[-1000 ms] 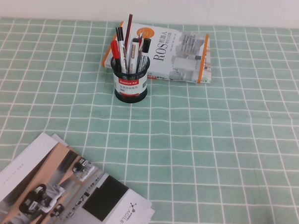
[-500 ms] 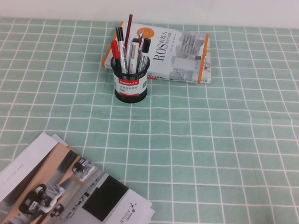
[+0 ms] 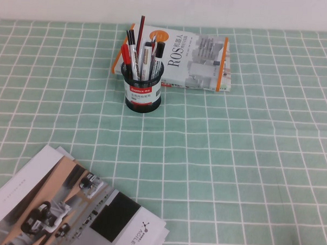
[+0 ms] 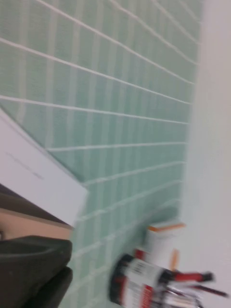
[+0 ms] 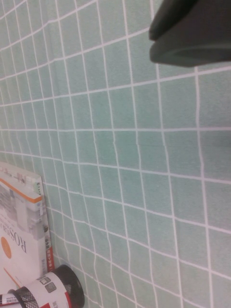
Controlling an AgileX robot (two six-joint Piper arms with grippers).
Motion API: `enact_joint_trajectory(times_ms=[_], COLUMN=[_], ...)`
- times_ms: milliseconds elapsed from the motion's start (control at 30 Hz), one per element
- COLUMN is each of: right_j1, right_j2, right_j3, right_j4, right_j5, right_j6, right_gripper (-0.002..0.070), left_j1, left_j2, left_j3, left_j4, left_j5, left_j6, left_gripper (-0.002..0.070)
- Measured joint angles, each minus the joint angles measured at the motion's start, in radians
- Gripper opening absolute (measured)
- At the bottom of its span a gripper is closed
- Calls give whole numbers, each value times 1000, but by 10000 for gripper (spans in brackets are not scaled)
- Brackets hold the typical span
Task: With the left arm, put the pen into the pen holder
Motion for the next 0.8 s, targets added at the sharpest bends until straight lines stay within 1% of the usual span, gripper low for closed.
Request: enact_joint_trajectory(times_ms=[200, 467, 567, 700, 800], right_j1=[0, 0, 0, 0, 0], right_j2=[0, 0, 0, 0, 0], right_j3=[0, 0, 0, 0, 0], right_j4=[0, 0, 0, 0, 0], right_j5=[0, 0, 0, 0, 0], right_j6=[0, 0, 0, 0, 0], right_gripper=[-20, -20, -20, -20, -20], left_j1=[0, 0, 0, 0, 0], left_j2=[-2, -2, -2, -2, -2], left_j3=[0, 0, -2, -3, -3], left_j4=[0, 14, -9, -91, -147], left_j5=[158, 199, 206, 206, 206], left_j6=[0, 6, 55, 186, 242], left_gripper=[-1, -1, -1, -1, -1])
